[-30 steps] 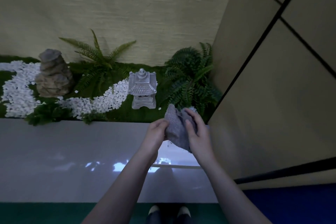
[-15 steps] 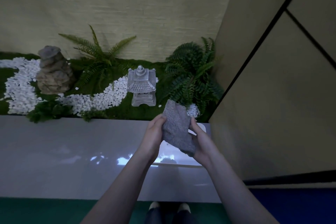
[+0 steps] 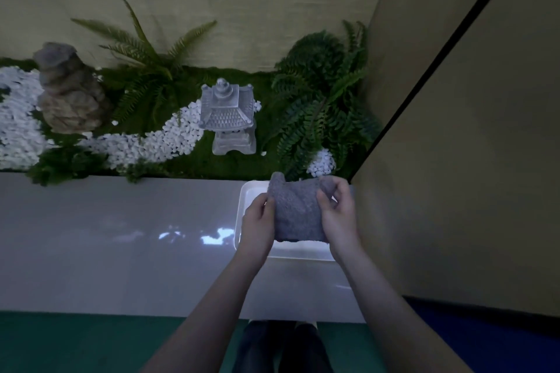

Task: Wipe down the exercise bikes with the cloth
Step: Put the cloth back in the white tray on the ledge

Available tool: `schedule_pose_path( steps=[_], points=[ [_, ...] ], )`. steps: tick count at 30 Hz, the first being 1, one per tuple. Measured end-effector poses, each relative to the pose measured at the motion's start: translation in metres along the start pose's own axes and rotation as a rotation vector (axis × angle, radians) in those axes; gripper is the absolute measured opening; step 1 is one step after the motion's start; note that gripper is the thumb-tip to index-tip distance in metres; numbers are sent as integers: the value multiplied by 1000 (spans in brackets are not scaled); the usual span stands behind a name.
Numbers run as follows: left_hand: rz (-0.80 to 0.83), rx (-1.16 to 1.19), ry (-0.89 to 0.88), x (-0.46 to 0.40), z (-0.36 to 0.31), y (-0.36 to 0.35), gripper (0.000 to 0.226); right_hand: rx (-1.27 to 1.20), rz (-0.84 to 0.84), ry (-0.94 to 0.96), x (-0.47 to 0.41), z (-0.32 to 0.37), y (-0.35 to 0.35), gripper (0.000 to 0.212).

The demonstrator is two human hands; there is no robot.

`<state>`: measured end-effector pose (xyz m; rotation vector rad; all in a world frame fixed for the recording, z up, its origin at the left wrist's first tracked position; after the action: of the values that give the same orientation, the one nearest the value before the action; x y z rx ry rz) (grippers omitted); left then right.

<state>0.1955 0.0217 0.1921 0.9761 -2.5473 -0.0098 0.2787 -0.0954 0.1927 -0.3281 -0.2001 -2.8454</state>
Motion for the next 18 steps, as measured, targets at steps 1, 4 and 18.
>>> schedule_pose_path(
  steps=[1, 4, 18],
  points=[
    [-19, -12, -2, -4, 7, -4, 29, 72, -1, 63, -3, -5, -1, 18],
    [-21, 13, 25, -16, 27, -14, 25, 172, 16, 137, -13, -26, -4, 19],
    [-70, -223, 36, -119, 167, -44, 7, 444, 43, 115, -86, -186, -32, 18]
  ],
)
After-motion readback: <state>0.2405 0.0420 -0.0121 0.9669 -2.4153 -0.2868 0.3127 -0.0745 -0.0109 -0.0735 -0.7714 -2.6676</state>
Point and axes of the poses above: each hand's wrist, its own x-axis away from the middle knuckle, its own y-axis out of the back of the hand, z = x × y, the point moved 2 cm from there along -x, towards the middle knuckle, and after that the axes turned 2 degrees about -z, right-handed, at the moved point
